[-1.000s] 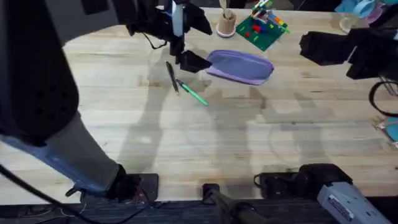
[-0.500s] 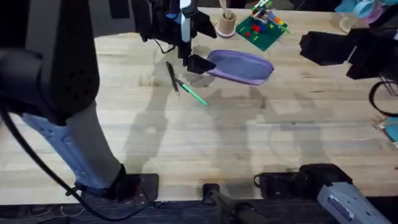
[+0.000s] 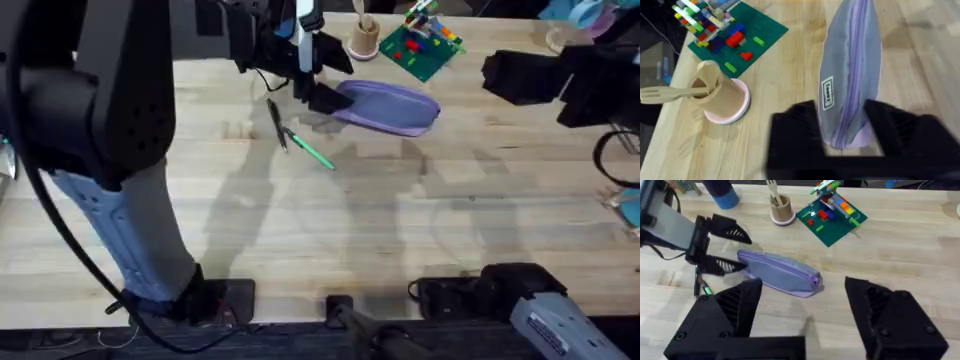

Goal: Unzip the bag, pick up the pens from the table one at a time and place them inside, then zip the bag closed.

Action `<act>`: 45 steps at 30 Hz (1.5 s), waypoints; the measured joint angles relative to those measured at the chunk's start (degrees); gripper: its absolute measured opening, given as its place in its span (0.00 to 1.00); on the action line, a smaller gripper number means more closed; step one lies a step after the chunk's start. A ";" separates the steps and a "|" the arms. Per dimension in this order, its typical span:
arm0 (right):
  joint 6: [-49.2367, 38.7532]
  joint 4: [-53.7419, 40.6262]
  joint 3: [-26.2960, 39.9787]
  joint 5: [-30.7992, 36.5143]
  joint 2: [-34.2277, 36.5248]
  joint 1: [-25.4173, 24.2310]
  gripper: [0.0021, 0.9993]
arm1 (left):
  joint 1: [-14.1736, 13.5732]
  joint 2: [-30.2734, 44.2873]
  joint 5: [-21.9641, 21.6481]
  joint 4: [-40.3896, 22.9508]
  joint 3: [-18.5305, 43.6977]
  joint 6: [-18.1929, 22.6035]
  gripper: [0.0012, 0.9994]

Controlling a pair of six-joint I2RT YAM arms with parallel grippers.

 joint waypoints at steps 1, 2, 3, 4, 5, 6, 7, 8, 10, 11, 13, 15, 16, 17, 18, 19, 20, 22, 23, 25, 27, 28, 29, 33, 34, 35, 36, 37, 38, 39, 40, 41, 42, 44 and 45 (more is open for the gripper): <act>-0.01 0.00 0.00 0.00 0.00 0.00 1.00 | -0.12 0.00 0.04 0.03 0.00 -0.06 0.51; -0.01 0.00 0.00 0.00 0.00 0.00 1.00 | -0.21 0.00 0.15 -0.04 0.00 -0.07 0.40; 0.00 0.00 0.00 0.00 0.00 0.02 1.00 | -0.32 -0.02 0.20 -0.13 0.00 -0.02 0.29; -0.01 -0.01 0.00 0.00 0.00 0.02 1.00 | -0.41 0.00 0.13 -0.26 0.00 -0.17 0.16; 0.00 0.00 0.00 0.00 0.00 0.01 1.00 | -0.51 0.00 0.12 -0.31 0.00 -0.11 0.08; 0.00 0.00 0.00 0.00 0.00 0.00 1.00 | -0.63 0.02 0.00 -0.37 0.00 -0.11 0.05; 0.00 0.00 0.00 0.00 0.00 0.02 1.00 | -0.63 0.04 -0.02 -0.40 0.00 -0.11 0.05; -0.01 -0.01 0.00 0.00 0.00 0.00 1.00 | -0.63 0.04 -0.02 -0.44 0.00 -0.18 0.04; -0.02 0.00 0.00 0.00 0.00 0.00 1.00 | -0.63 0.04 -0.02 -0.44 0.00 -0.22 0.04; -0.01 0.00 0.00 0.00 0.00 0.01 1.00 | -0.63 0.04 -0.02 -0.44 0.00 -0.22 0.04; 0.00 0.00 0.00 0.00 0.00 0.02 1.00 | -0.63 0.04 -0.02 -0.44 0.00 -0.22 0.04; -0.01 0.00 0.00 0.00 0.00 0.02 1.00 | -0.63 0.04 -0.02 -0.44 0.00 -0.24 0.04; 0.00 -0.02 0.00 0.00 0.00 0.02 1.00 | -0.63 0.04 -0.02 -0.44 0.00 -0.22 0.04; 0.00 -0.04 0.00 0.00 0.00 0.02 1.00 | -0.63 0.04 -0.02 -0.44 0.00 -0.22 0.04; -0.05 -0.05 0.00 0.00 0.00 0.00 1.00 | -0.63 0.04 -0.02 -0.44 0.00 -0.24 0.04; -0.24 -0.05 0.00 0.00 0.00 0.00 1.00 | -0.63 0.03 -0.02 -0.44 0.00 -0.24 0.04; -0.48 -0.05 0.00 -0.02 0.02 0.00 1.00 | -0.63 0.04 -0.02 -0.44 0.00 -0.24 0.04; -1.08 -0.04 0.00 -0.43 0.27 -0.24 1.00 | -0.63 0.04 -0.02 -0.44 0.00 -0.24 0.04; -1.57 -0.04 0.00 -1.07 0.57 -0.50 1.00 | -0.63 0.04 -0.02 -0.44 0.00 -0.22 0.04; -2.33 -0.07 0.08 -2.86 1.58 -1.35 1.00 | -0.63 0.04 -0.02 -0.44 0.00 -0.24 0.04; -3.24 -0.37 0.46 -5.55 3.39 -2.79 1.00 | -0.63 0.04 -0.02 -0.44 0.00 -0.24 0.04; -3.85 -0.78 0.74 -7.00 4.34 -3.62 0.99 | -0.63 0.04 -0.02 -0.44 0.00 -0.22 0.04; -4.90 -1.69 1.32 -8.88 5.62 -4.73 0.99 | -0.63 0.04 -0.02 -0.44 0.00 -0.23 0.04; -9.86 -8.01 5.78 -16.92 11.43 -10.46 0.99 | -0.63 0.04 -0.02 -0.44 0.00 -0.24 0.04; -11.36 -10.15 7.44 -19.04 13.11 -12.18 0.99 | -0.63 0.04 -0.02 -0.44 0.00 -0.24 0.04; -13.25 -12.86 9.43 -21.44 14.98 -14.10 0.99 | -0.63 0.04 -0.02 -0.44 0.00 -0.24 0.04; -14.86 -15.07 11.10 -23.38 16.55 -15.67 0.99 | -0.63 0.04 -0.02 -0.44 0.00 -0.24 0.04; -16.87 -17.75 13.04 -25.64 18.49 -17.46 0.99 | -0.63 0.04 -0.02 -0.44 0.00 -0.24 0.04; -19.05 -20.91 15.02 -27.64 20.51 -19.09 0.99 | -0.63 0.04 -0.02 -0.44 0.00 -0.24 0.04; -20.83 -23.30 16.49 -29.03 22.16 -20.25 0.99 | -0.63 0.04 -0.02 -0.44 0.00 -0.24 0.04; -23.18 -26.22 18.10 -30.39 24.17 -21.44 0.99 | -0.63 0.04 -0.02 -0.44 0.00 -0.24 0.04; -25.77 -29.59 19.77 -31.47 26.27 -22.40 0.99 | -0.63 0.04 -0.02 -0.44 0.00 -0.24 0.04; -27.80 -31.99 20.88 -32.11 27.96 -22.98 0.99 | -0.63 0.04 -0.02 -0.44 0.00 -0.24 0.04; -32.48 -37.10 22.99 -32.99 31.67 -23.77 0.99 | -0.63 0.04 -0.02 -0.44 0.00 -0.24 0.04; -34.70 -39.21 23.89 -33.00 33.50 -23.92 0.99 | -0.63 0.04 -0.02 -0.44 0.00 -0.24 0.04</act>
